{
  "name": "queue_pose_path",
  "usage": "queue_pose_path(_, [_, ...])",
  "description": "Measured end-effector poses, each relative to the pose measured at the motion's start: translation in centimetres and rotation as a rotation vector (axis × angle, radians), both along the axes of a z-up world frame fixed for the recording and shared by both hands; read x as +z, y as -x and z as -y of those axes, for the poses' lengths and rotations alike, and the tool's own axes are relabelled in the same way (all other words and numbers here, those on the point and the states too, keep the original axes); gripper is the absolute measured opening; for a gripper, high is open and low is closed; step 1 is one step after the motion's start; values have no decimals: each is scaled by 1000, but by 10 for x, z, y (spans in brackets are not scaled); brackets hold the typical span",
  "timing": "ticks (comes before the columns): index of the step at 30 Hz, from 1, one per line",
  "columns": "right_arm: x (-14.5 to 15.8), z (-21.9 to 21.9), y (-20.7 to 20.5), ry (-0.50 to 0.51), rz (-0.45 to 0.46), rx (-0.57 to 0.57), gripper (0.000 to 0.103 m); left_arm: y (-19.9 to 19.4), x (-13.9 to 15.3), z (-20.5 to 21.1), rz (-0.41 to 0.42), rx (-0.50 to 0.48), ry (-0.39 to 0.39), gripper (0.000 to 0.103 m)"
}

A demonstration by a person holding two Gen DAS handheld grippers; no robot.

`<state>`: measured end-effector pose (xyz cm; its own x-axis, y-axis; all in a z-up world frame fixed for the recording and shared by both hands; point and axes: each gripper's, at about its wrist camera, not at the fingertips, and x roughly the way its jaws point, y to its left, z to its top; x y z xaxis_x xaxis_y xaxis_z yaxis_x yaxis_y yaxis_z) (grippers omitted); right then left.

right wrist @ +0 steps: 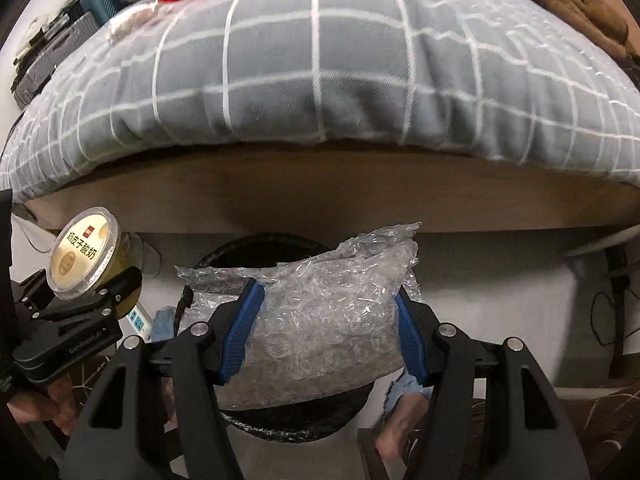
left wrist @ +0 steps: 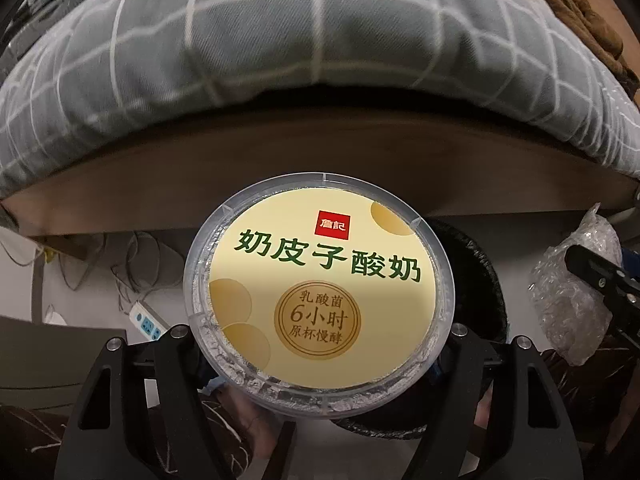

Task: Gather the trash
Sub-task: 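Open the right tool to drop the bubble wrap into the bin, then open the left tool to drop the yogurt cup into the bin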

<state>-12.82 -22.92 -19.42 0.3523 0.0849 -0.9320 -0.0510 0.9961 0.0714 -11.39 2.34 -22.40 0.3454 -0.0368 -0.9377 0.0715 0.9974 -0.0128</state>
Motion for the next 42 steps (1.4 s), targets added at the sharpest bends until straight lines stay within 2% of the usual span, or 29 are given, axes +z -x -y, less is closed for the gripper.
queue_pose_path(3, [-11, -6, -1, -6, -45, 2, 60, 2, -8, -13, -26, 18, -1, 72])
queue_pose_path(8, [-22, -23, -4, -12, -76, 43, 60, 8, -17, -33, -53, 38, -19, 72])
queue_pose_path(13, [-29, -39, -7, -10, -88, 78, 60, 12, -24, -53, -81, 81, -6, 72])
queue_pose_path(19, [-43, -44, -6, 5, -127, 90, 64, 12, -25, -47, -80, 74, -2, 72])
queue_pose_path(21, [-45, -44, -9, 6, -133, 83, 69, 12, -23, -45, -76, 60, 0, 72])
queue_pose_path(24, [-44, -37, -7, 9, -114, 74, 80, 10, -24, -37, -74, 41, 6, 72])
queue_pose_path(27, [-42, -30, -6, 13, -102, 62, 85, 6, -20, -25, -68, 22, 9, 72])
queue_pose_path(30, [-40, -15, -4, 29, -81, 31, 88, 3, -15, -13, -67, 9, 30, 72])
queue_pose_path(42, [-28, 55, 7, 127, -33, -128, 95, -7, -11, 64, -60, -104, 29, 72])
